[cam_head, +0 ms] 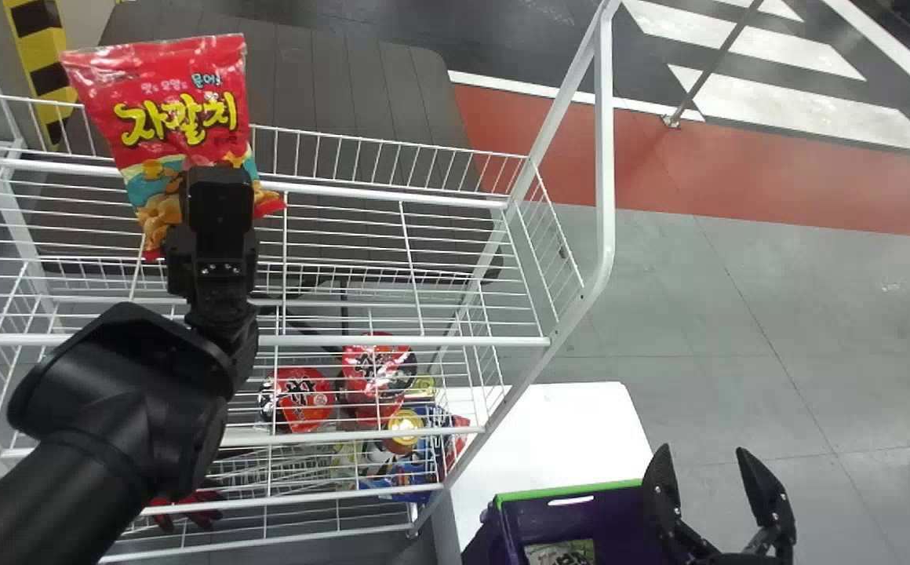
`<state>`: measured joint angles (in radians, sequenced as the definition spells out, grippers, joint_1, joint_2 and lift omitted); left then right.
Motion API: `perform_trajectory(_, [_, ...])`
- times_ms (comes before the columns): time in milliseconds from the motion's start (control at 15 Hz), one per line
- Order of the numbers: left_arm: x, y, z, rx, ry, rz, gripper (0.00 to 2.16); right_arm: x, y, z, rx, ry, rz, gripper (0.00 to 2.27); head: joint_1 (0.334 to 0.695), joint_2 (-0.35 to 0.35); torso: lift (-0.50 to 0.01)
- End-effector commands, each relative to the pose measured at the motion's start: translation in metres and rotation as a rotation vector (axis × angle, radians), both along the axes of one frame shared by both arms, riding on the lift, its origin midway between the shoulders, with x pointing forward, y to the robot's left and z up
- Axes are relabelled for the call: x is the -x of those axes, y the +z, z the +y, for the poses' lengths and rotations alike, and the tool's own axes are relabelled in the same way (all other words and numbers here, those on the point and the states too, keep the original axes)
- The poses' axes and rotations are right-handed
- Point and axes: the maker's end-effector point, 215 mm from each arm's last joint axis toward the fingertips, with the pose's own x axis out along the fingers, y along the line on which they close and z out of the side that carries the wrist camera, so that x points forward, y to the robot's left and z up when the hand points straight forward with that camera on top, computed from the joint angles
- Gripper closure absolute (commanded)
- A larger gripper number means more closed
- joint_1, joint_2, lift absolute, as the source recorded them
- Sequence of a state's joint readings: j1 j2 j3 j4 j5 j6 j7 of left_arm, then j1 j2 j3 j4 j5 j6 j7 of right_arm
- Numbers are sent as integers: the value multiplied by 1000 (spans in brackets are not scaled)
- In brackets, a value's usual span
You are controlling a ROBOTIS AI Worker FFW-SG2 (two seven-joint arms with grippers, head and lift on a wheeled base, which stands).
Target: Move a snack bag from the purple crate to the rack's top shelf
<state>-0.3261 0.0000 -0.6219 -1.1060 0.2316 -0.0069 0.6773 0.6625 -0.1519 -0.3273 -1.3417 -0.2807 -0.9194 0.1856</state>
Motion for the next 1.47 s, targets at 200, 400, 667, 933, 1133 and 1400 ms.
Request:
perform_trajectory(200, [18, -2, 3, -17, 19, -51, 1345, 0, -1, -1, 4, -4, -8, 184, 695, -350, 0])
perform_trajectory(400, [26, 1, 4, -83, 14, -95, 1345, -4, 0, 3, 4, 5, -14, 184, 695, -350, 0])
perform_trajectory(667, [32, 10, 4, -185, 12, -153, 1345, -6, -2, 7, 2, 12, -12, 184, 695, -350, 0])
perform_trajectory(933, [41, 13, -2, -253, -5, -179, 1345, -6, -2, 7, 2, 12, -12, 184, 695, -350, 0])
perform_trajectory(1133, [47, 21, -11, -277, -28, -202, 1345, -7, -2, 7, 0, 10, -14, 184, 695, -350, 0])
perform_trajectory(1400, [39, 28, 17, -308, -17, -187, 1345, -7, -3, 8, 1, 14, -13, 184, 695, -350, 0])
